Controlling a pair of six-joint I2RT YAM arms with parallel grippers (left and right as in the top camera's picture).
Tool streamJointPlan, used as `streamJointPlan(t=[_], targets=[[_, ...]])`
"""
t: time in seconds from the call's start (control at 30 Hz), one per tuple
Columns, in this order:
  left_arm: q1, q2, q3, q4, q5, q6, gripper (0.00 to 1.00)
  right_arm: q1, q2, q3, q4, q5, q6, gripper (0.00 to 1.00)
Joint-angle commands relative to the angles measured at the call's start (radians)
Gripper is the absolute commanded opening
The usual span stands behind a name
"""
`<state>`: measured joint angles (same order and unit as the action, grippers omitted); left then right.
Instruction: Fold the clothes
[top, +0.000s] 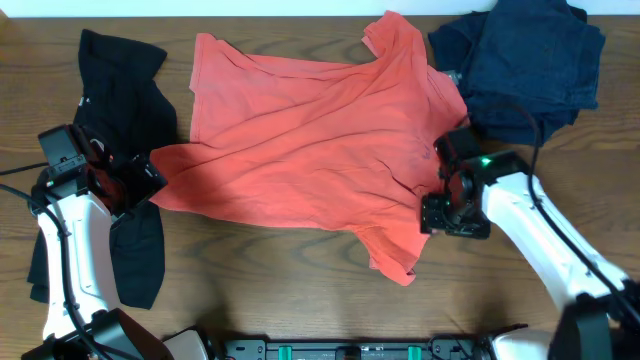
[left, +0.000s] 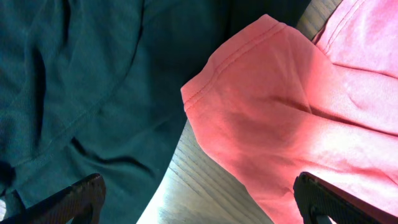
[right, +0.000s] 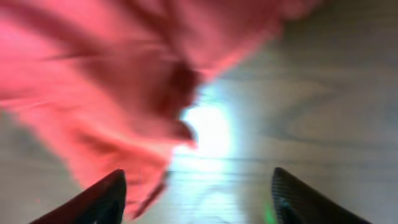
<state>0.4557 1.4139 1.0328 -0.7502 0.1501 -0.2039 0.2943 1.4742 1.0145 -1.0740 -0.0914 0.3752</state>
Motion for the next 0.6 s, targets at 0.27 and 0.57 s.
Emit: streamJointPlan(t=[0.27,0.57], targets=[[0.003,0.009,0.012,-0.020,-0.001,0.016,0.98,0.193,-0.107,-0.032,0.008,-0.134,-0.008,0.68],[0.003,0.008,0.012,-0.087,0.000,0.016,0.98,0.291,-0.101,-0.224,0.198,-0.110,0.134,0.61]])
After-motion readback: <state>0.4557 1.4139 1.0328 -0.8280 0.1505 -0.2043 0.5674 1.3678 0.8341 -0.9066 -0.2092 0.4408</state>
